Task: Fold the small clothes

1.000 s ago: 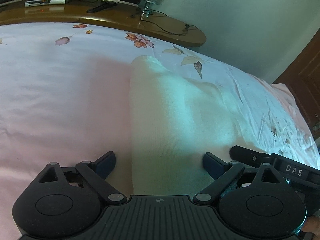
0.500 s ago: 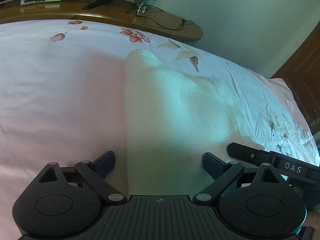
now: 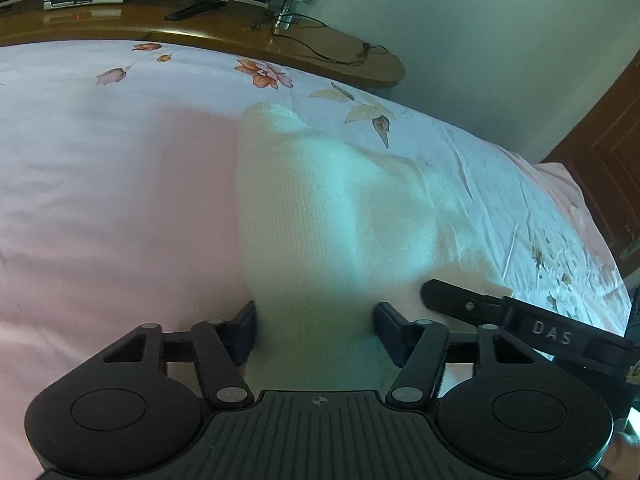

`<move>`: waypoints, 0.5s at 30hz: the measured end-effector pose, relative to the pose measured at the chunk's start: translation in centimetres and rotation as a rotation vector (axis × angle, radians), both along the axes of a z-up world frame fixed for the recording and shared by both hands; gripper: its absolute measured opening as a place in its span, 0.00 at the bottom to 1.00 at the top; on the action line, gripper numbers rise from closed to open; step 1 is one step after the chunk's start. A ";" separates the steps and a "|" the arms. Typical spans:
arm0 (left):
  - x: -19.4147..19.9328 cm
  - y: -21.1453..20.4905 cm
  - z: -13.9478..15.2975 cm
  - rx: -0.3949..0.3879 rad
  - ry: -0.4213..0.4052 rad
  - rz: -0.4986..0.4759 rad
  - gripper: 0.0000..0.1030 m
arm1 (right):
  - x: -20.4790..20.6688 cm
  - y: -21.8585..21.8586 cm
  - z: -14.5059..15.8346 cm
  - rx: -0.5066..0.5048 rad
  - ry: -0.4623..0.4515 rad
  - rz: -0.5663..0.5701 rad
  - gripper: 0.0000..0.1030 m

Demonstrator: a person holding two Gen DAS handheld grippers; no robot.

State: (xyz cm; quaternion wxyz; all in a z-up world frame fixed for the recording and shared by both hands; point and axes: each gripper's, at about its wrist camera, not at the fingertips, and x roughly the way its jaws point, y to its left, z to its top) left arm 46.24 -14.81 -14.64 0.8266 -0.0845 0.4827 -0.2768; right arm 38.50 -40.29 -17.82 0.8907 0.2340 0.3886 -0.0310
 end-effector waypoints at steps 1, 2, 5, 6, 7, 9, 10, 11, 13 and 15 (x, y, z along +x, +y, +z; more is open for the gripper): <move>0.0 0.0 0.0 -0.006 -0.002 0.006 0.52 | 0.1 0.1 -0.1 -0.001 -0.005 0.000 0.55; -0.2 0.0 0.1 -0.010 -0.007 0.012 0.50 | 0.2 0.0 -0.1 0.015 -0.010 -0.003 0.48; -0.8 -0.1 0.7 -0.001 -0.052 0.003 0.44 | -0.2 0.0 0.1 0.062 -0.026 -0.013 0.33; -1.0 0.0 0.8 0.001 -0.065 0.001 0.43 | -0.4 0.2 0.4 0.053 -0.033 -0.010 0.32; -1.1 0.1 1.0 -0.001 -0.071 0.001 0.42 | -0.7 0.3 0.6 0.052 -0.042 -0.011 0.31; -1.1 0.4 1.3 -0.007 -0.076 0.000 0.42 | -0.9 0.4 1.0 0.052 -0.056 -0.012 0.30; -1.1 0.6 1.5 -0.007 -0.081 0.002 0.42 | -1.0 0.5 1.3 0.049 -0.064 -0.011 0.30; -1.1 0.8 1.8 -0.010 -0.086 0.005 0.42 | -1.1 0.7 1.6 0.049 -0.072 -0.008 0.30; -1.3 1.3 2.4 -0.012 -0.096 0.010 0.42 | -1.2 1.1 2.5 0.047 -0.090 0.001 0.30; -1.5 1.9 3.1 -0.013 -0.109 0.014 0.42 | -1.2 1.9 3.5 0.033 -0.106 0.021 0.30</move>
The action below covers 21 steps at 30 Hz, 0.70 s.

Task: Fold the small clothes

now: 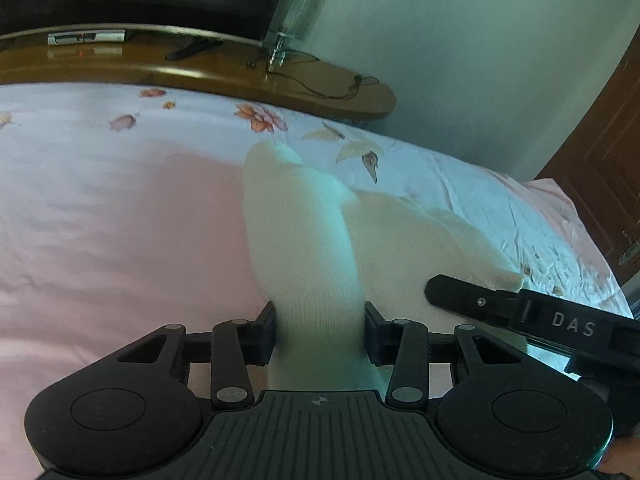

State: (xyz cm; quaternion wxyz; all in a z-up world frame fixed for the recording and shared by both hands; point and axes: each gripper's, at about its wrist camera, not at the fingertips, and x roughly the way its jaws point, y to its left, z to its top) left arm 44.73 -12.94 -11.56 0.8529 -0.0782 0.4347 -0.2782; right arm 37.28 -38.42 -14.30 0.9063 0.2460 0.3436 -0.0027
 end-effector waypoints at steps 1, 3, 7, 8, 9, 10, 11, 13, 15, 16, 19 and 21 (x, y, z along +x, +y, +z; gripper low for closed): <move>-0.1 0.4 0.4 -0.002 -0.004 0.002 0.42 | 0.0 0.5 0.5 -0.001 -0.007 0.009 0.30; -0.2 1.4 1.2 -0.008 -0.011 0.011 0.42 | 0.0 1.4 1.4 -0.012 -0.015 0.029 0.30; -0.4 4.1 2.7 -0.014 -0.030 0.035 0.42 | 0.3 3.6 3.0 -0.025 -0.028 0.065 0.30; -0.5 5.0 3.1 -0.011 -0.034 0.042 0.42 | 0.2 4.2 3.3 -0.026 -0.033 0.075 0.30; -0.5 5.7 3.4 -0.008 -0.039 0.047 0.42 | 0.2 4.9 3.6 -0.027 -0.038 0.085 0.30; -0.5 6.5 3.7 -0.005 -0.046 0.053 0.42 | 0.3 5.7 3.9 -0.031 -0.044 0.097 0.30; -0.5 7.4 4.0 -0.001 -0.052 0.062 0.42 | 0.4 6.5 4.2 -0.038 -0.050 0.110 0.30; -0.3 9.2 4.4 0.007 -0.062 0.080 0.42 | 0.7 8.2 4.7 -0.047 -0.061 0.135 0.30; -0.1 11.2 4.7 0.014 -0.070 0.104 0.42 | 1.2 9.8 4.9 -0.046 -0.070 0.158 0.30; 0.1 11.9 4.7 0.016 -0.073 0.112 0.42 | 1.5 10.6 5.0 -0.042 -0.073 0.169 0.30; 0.6 14.7 4.5 0.031 -0.075 0.144 0.42 | 2.6 13.0 4.9 -0.036 -0.080 0.201 0.30; 1.1 16.2 3.9 0.036 -0.070 0.164 0.42 | 3.3 14.5 4.5 -0.031 -0.077 0.220 0.30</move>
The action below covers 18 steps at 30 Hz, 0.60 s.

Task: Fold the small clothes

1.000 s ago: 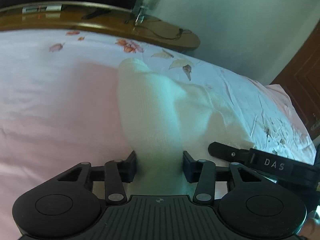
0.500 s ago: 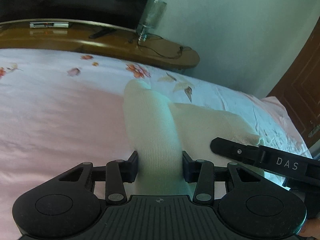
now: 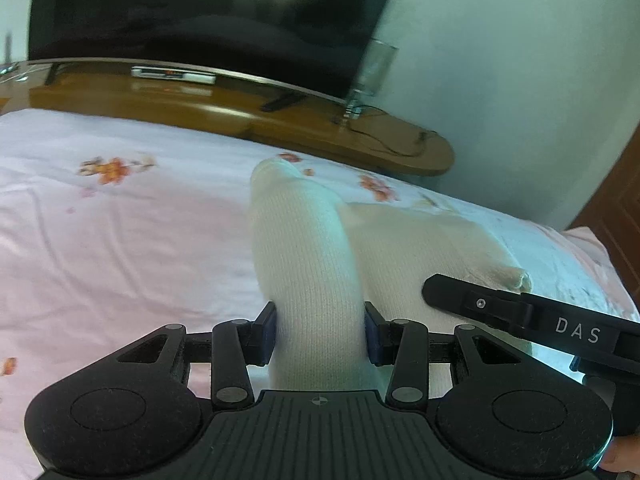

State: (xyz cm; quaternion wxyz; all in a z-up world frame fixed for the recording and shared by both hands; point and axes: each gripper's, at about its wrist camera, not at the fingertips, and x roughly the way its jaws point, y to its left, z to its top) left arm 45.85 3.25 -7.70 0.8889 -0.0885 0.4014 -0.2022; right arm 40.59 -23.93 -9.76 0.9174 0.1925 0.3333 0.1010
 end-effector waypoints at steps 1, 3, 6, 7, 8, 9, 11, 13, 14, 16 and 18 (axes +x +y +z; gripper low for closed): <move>0.3 0.6 -0.4 0.004 0.002 0.011 0.42 | 0.3 0.7 -0.3 0.003 0.003 0.008 0.30; 0.7 1.7 -1.2 0.011 0.005 0.027 0.42 | 1.1 1.8 -0.9 0.001 0.007 0.024 0.30; 1.6 2.9 -2.6 0.019 0.016 0.043 0.42 | 1.9 3.5 -1.9 -0.024 0.010 0.047 0.30; 1.7 3.1 -3.3 0.025 0.019 0.048 0.42 | 2.1 4.1 -2.3 -0.038 0.011 0.053 0.30; 1.9 3.4 -3.9 0.031 0.026 0.054 0.42 | 2.3 4.4 -2.7 -0.046 0.015 0.057 0.30; 2.1 3.6 -4.7 0.037 0.035 0.059 0.42 | 2.4 4.6 -3.3 -0.050 0.024 0.057 0.30; 2.1 4.0 -6.2 0.047 0.056 0.064 0.42 | 2.8 4.7 -4.6 -0.046 0.053 0.054 0.30; 1.6 4.5 -7.4 0.042 0.063 0.073 0.55 | 2.7 4.7 -5.8 -0.053 0.088 0.052 0.32; 1.4 4.8 -7.7 0.043 0.058 0.086 0.60 | 2.5 4.7 -6.3 -0.061 0.101 0.048 0.35; 1.1 5.3 -7.7 0.036 0.066 0.096 0.65 | 2.3 4.4 -7.1 -0.055 0.117 0.032 0.38; 0.9 5.7 -7.2 0.034 0.064 0.109 0.65 | 2.1 3.7 -7.0 -0.037 0.127 0.011 0.43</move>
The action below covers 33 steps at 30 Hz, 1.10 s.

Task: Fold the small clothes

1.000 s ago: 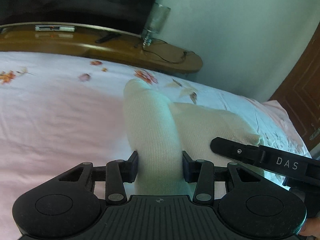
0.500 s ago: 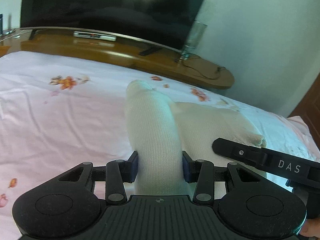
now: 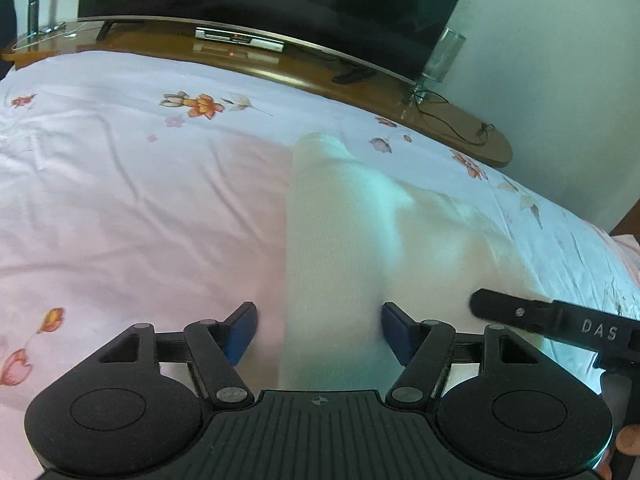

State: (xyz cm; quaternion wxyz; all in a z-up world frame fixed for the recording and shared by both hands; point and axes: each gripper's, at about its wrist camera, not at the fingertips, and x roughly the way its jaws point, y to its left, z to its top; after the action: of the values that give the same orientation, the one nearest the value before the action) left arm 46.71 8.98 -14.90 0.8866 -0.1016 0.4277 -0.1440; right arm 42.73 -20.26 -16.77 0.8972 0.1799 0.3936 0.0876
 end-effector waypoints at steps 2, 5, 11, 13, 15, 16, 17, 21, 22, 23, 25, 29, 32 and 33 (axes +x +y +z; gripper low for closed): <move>-0.4 0.3 1.1 0.015 -0.039 0.012 0.65 | -0.3 -0.4 0.8 -0.014 -0.014 -0.013 0.46; 0.1 0.0 2.9 0.032 -0.097 0.009 0.65 | -0.9 -0.4 2.6 -0.090 -0.085 -0.042 0.41; 3.4 -2.2 1.9 0.058 -0.054 0.012 0.65 | 0.0 0.7 4.5 -0.144 -0.162 -0.034 0.30; 4.1 -2.9 0.6 0.065 -0.018 0.023 0.65 | 0.6 1.5 3.9 -0.173 -0.152 0.002 0.29; 4.6 -3.1 -0.4 0.037 0.005 0.038 0.65 | 1.4 2.1 2.6 -0.251 -0.117 0.022 0.26; 4.7 -3.1 -0.7 0.021 0.011 0.046 0.65 | 2.0 2.2 1.6 -0.285 -0.087 0.025 0.26; 4.8 -3.3 -0.8 0.017 0.010 0.054 0.65 | 2.5 2.1 0.8 -0.300 -0.065 0.024 0.26; 5.1 -4.1 -0.9 0.045 0.005 0.052 0.69 | 3.9 1.4 0.2 -0.260 -0.051 0.008 0.31; 5.2 -4.1 -0.8 0.053 0.010 0.062 0.71 | 4.3 1.1 0.3 -0.238 -0.036 0.001 0.31; 5.0 -4.0 -0.7 0.055 0.011 0.066 0.71 | 4.3 1.0 0.3 -0.231 -0.029 0.002 0.31; 4.2 -3.8 -0.3 0.067 0.000 0.063 0.71 | 3.5 1.2 1.0 -0.240 -0.043 0.013 0.30; 1.7 -2.4 0.7 0.062 -0.031 0.068 0.71 | 0.2 1.4 2.6 -0.232 -0.100 0.029 0.30; -0.3 -1.5 0.3 0.048 -0.014 0.072 0.71 | -1.8 1.5 3.4 -0.217 -0.123 0.030 0.30; -0.7 -1.2 -0.1 0.044 -0.008 0.075 0.71 | -2.2 1.5 3.2 -0.218 -0.120 0.027 0.30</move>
State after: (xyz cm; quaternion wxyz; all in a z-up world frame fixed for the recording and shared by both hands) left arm 46.04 7.79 -14.96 0.8950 -0.0975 0.4233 -0.1017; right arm 40.50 -18.73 -13.56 0.9321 0.0704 0.3488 0.0672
